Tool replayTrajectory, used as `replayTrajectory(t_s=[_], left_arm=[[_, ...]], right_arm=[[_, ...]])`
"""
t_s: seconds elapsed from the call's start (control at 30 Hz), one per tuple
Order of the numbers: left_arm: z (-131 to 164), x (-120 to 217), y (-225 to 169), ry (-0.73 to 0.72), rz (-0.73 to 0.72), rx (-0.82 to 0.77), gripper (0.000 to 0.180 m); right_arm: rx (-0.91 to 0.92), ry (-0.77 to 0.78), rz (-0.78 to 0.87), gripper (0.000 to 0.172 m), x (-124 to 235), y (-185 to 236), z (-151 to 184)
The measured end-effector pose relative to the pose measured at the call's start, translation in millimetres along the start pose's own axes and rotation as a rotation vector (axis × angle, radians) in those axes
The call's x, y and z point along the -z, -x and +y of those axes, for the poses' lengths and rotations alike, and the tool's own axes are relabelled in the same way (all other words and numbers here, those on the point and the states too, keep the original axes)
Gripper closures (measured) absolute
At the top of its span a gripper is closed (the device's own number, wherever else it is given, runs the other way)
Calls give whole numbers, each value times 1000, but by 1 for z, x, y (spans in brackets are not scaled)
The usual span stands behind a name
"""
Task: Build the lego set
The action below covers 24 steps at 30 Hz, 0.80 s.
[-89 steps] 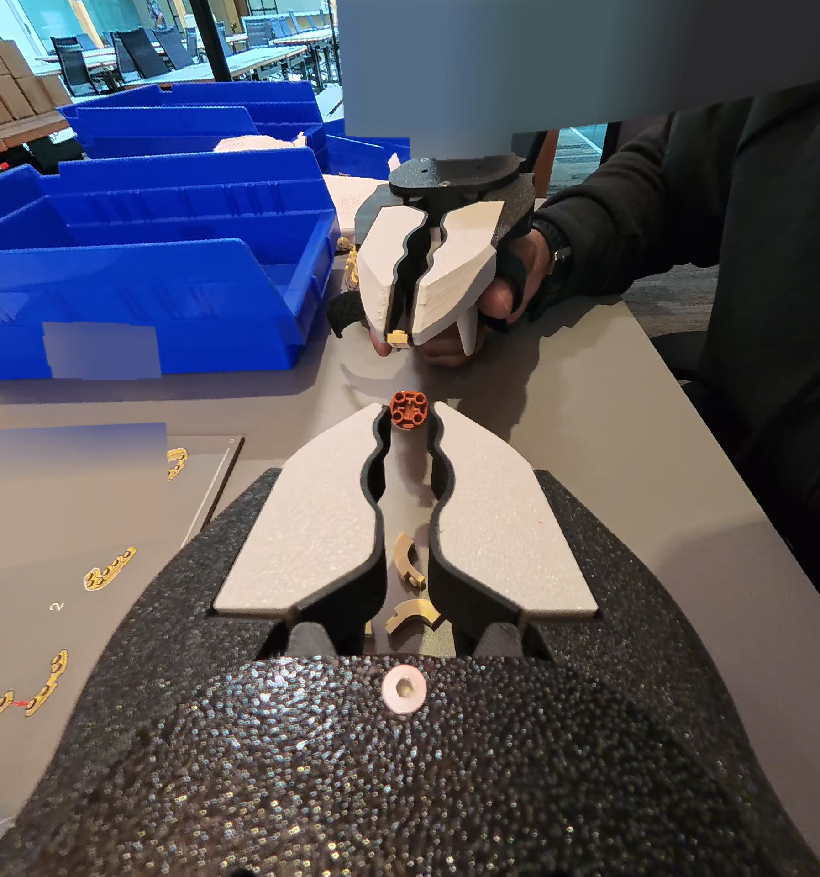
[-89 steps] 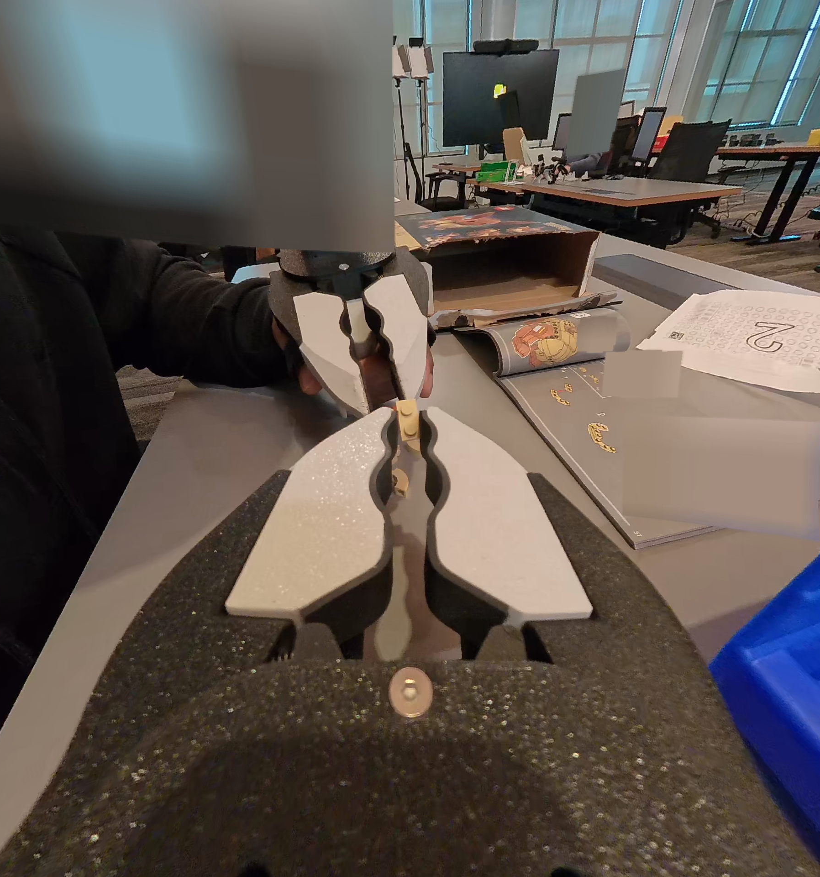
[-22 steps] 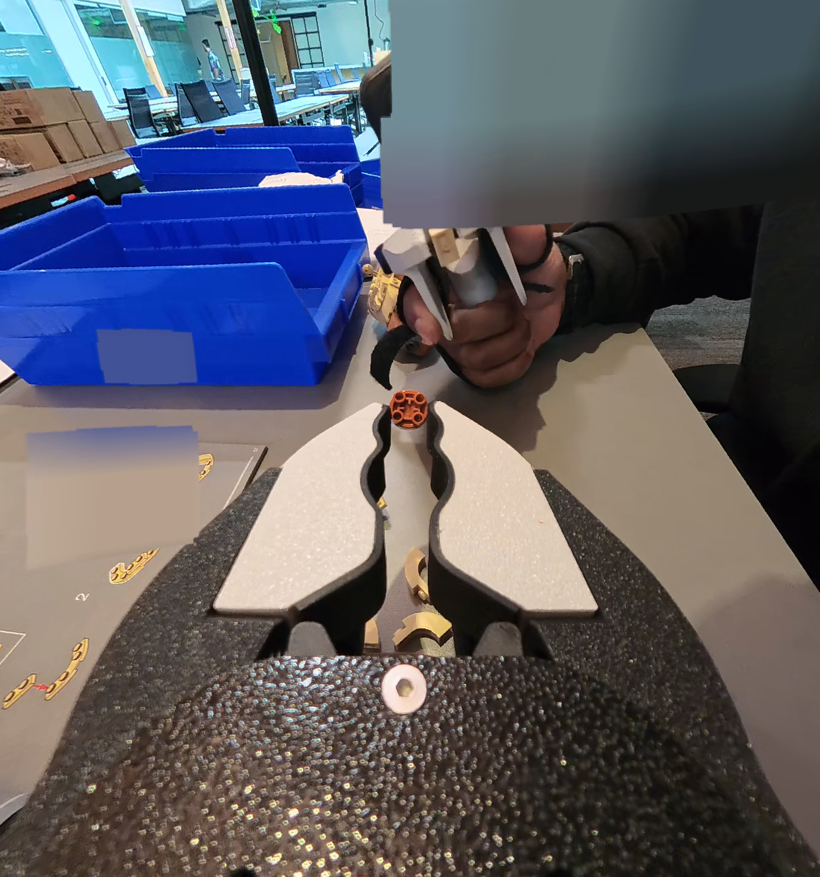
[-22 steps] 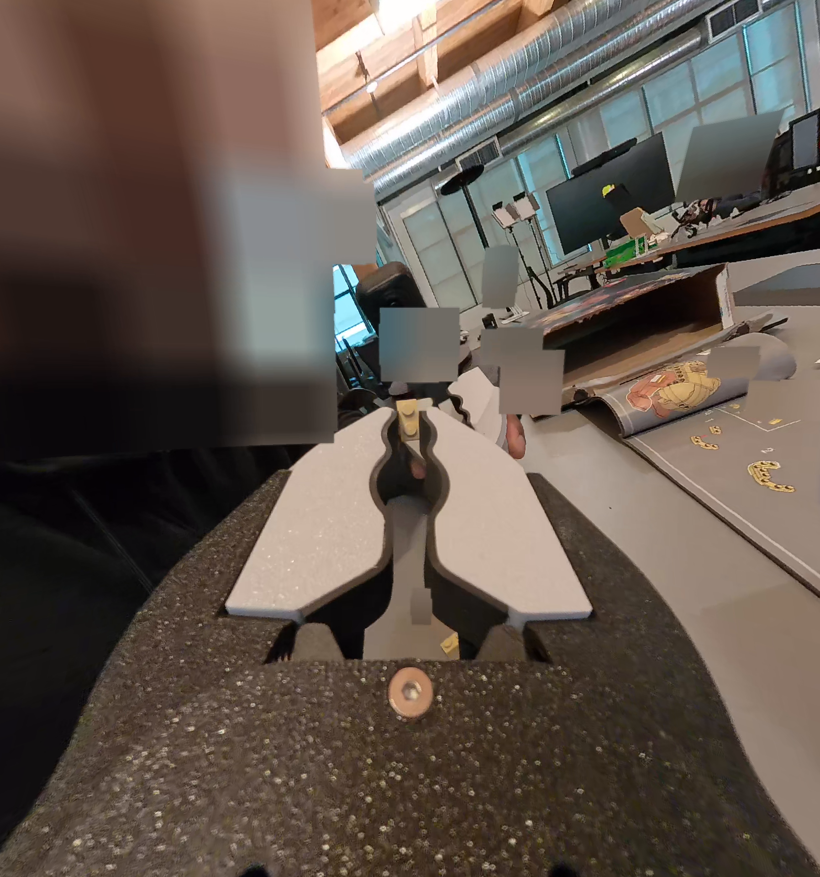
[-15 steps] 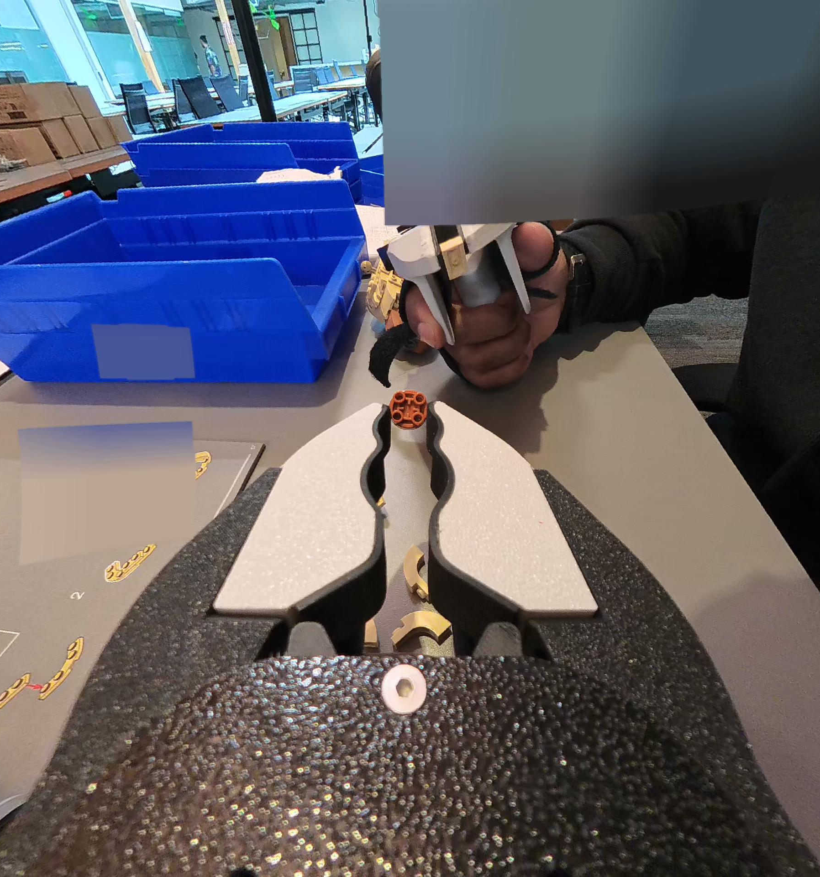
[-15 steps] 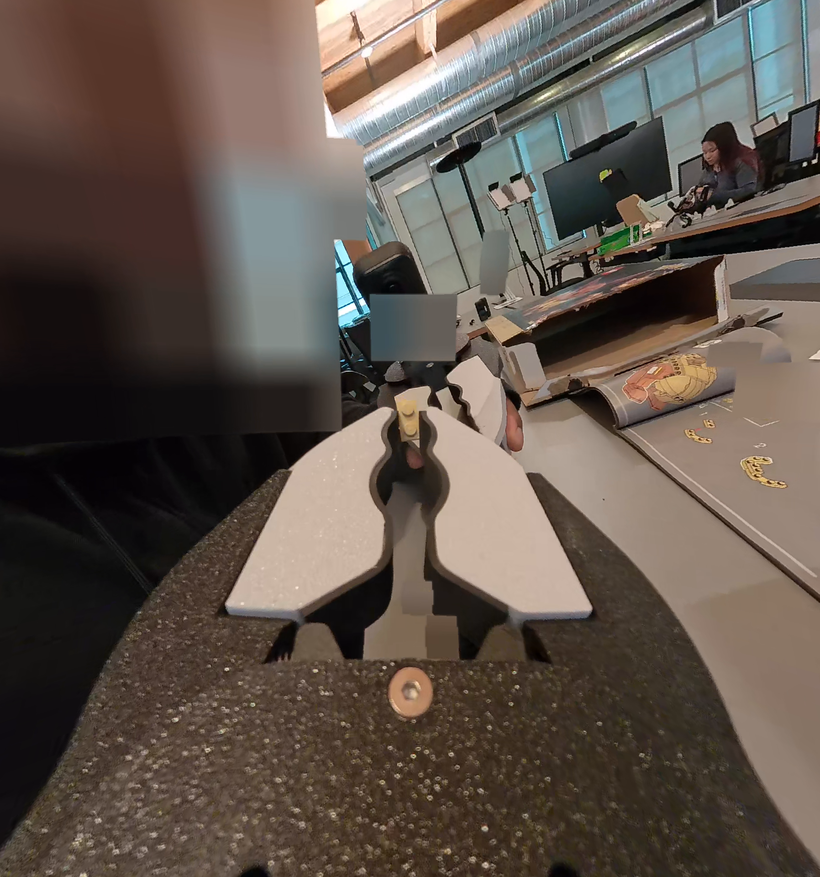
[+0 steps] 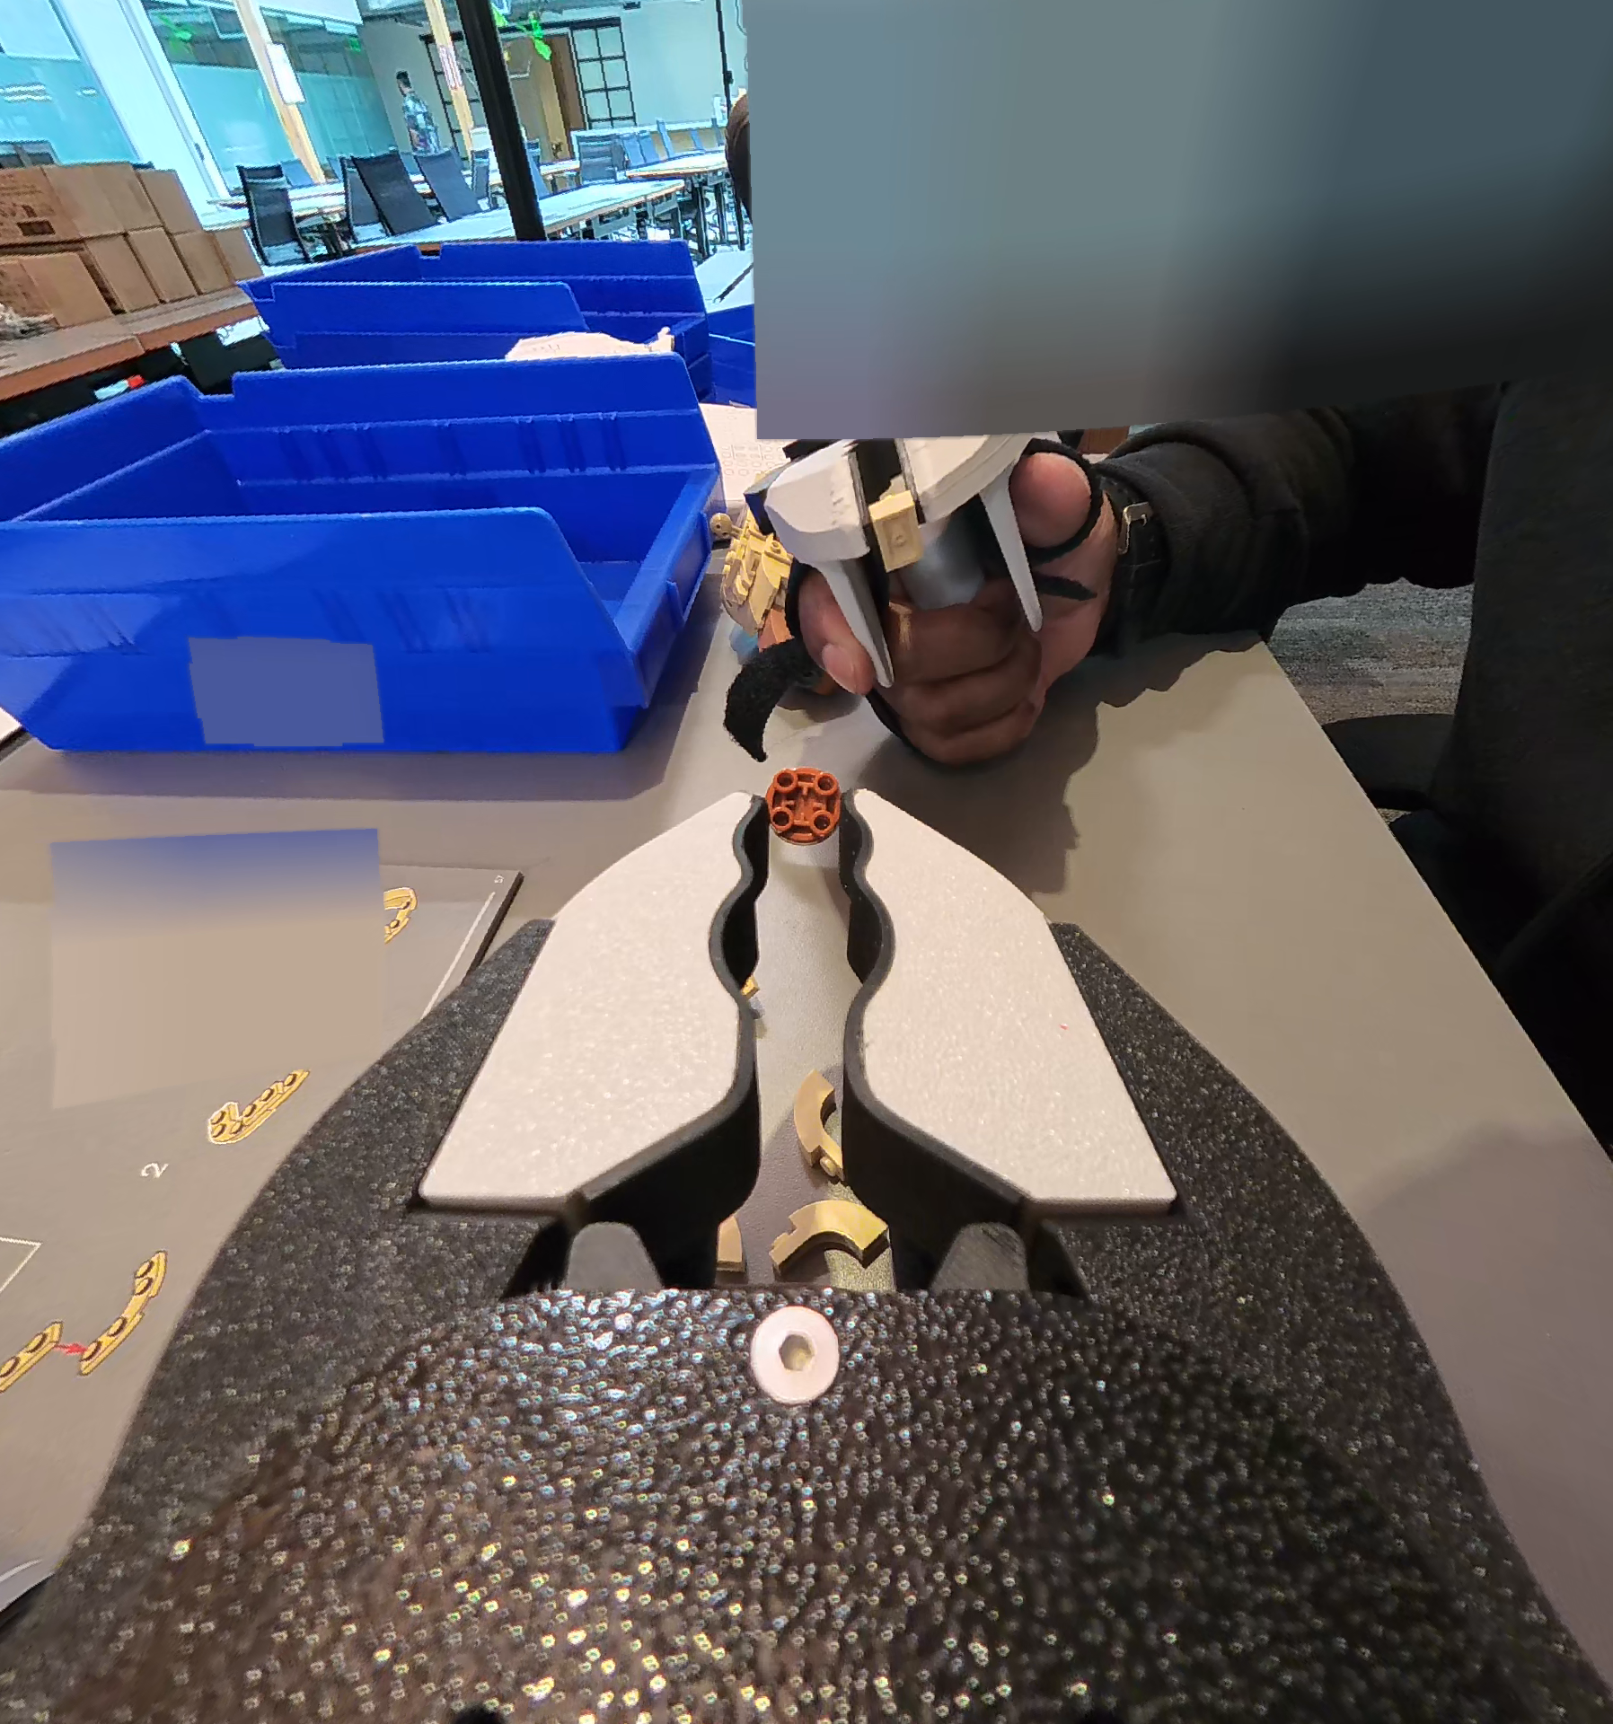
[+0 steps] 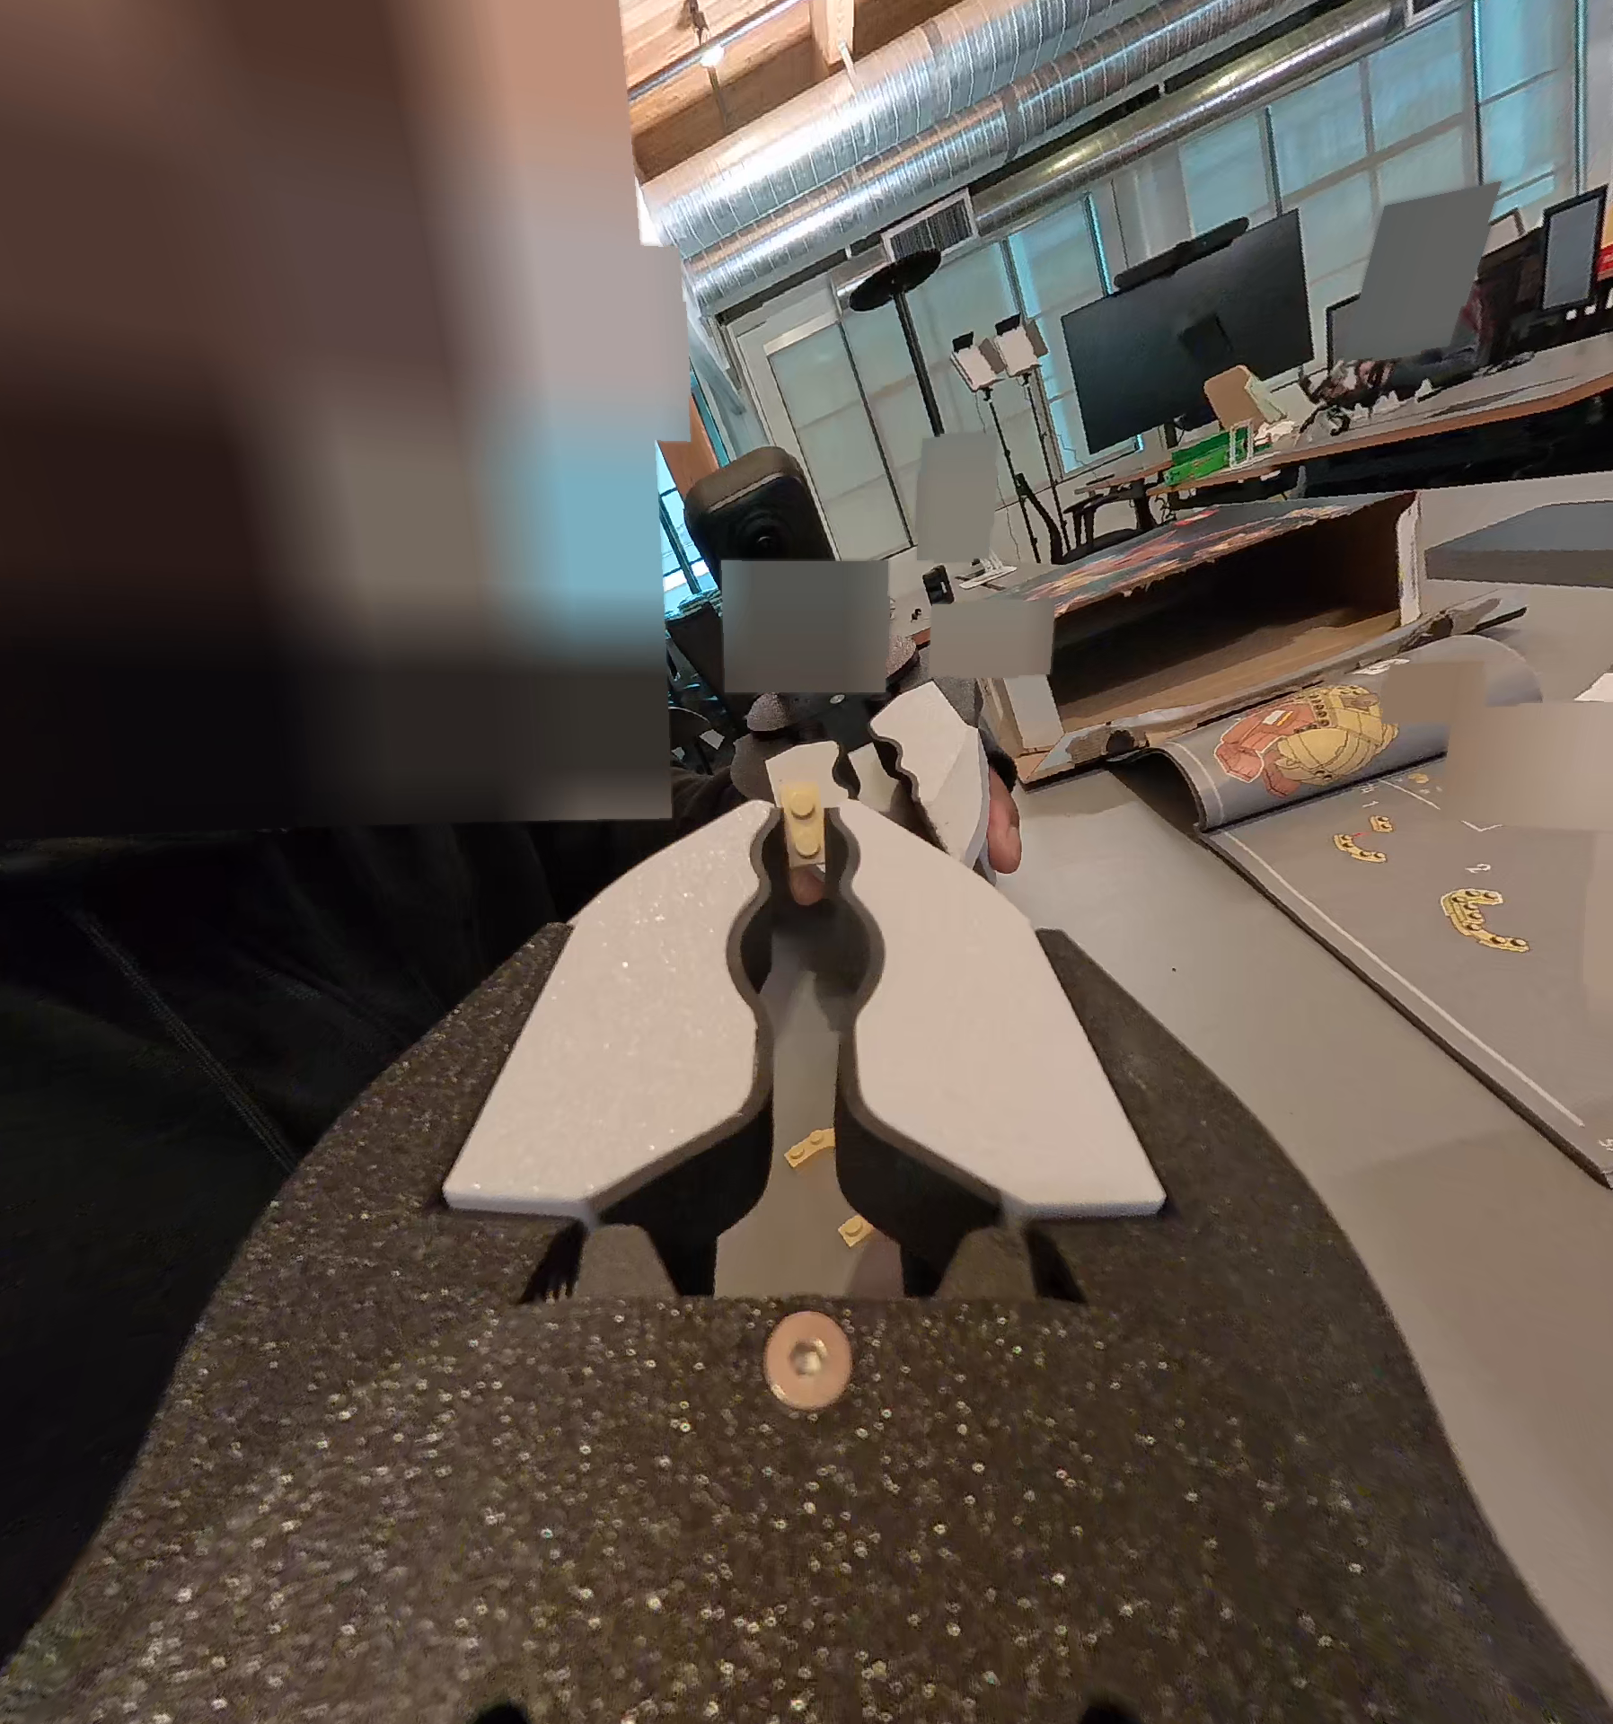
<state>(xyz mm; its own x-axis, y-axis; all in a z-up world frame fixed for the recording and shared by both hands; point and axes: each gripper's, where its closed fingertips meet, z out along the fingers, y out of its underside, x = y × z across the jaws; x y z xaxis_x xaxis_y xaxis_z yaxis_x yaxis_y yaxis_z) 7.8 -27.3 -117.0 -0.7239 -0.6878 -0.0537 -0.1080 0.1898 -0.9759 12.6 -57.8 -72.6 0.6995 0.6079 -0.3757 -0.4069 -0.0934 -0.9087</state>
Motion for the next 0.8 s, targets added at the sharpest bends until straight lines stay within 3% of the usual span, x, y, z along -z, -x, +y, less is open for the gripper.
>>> replayTrajectory(t_s=[0.8], left_arm=[[0,0,-1,0,4,2,167]], right_arm=[[-2,7,5,164,-1,-1,2]])
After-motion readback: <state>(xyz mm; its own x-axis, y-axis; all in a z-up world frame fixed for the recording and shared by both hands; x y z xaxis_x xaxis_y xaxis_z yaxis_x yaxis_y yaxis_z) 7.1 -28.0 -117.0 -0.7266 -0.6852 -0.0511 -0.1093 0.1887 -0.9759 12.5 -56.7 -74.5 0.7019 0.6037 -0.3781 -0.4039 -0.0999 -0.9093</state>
